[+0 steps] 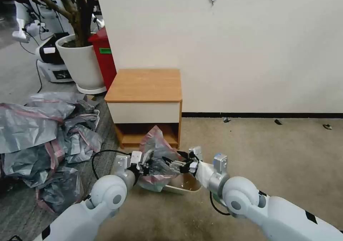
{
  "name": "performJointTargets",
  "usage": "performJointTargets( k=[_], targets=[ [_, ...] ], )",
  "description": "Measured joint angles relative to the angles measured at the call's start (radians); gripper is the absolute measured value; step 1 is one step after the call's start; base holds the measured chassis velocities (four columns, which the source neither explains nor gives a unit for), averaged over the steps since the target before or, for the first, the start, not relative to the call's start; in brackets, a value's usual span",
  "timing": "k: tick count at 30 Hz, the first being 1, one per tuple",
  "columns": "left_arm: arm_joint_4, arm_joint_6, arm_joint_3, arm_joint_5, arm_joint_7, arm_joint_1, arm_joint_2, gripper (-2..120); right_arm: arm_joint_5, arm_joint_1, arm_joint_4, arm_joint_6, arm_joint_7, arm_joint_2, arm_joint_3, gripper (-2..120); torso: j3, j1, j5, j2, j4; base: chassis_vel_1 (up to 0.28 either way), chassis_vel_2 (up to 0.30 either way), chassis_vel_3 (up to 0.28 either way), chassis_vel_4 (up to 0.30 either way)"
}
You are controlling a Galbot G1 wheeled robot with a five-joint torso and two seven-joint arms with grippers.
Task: Pick up the garbage bag from the table and place it over the trash can.
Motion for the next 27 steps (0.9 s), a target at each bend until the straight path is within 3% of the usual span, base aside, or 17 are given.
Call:
performJointTargets(
  k=[3, 16, 27],
  targets=[
    [-0.004, -0.001, -0.001, 0.0, 0.001, 0.006, 0.0, 2, -0.003, 0.004, -0.003, 0.0, 0.003, 0.008, -0.007, 45, 0.0, 0.0, 0.0, 0.0, 0.0, 0.0, 0.0, 0.0, 0.0],
    [-0.001, -0.001, 0.012, 0.0, 0.001, 0.004, -0.008, 2, -0.008, 0.023, -0.009, 0.01, -0.005, 0.004, -0.038, 1, 0.0, 0.0, 0.0001, 0.0, 0.0, 0.0, 0.0, 0.0, 0.0],
    [0.017, -0.002, 0.021, 0.002, 0.001, 0.001, -0.015, 2, -0.001, 0.023, -0.027, 0.041, -0.011, 0.011, -0.025, 0, 0.0, 0.0, 0.0001, 0.0, 0.0, 0.0, 0.0, 0.0, 0.0]
  ],
)
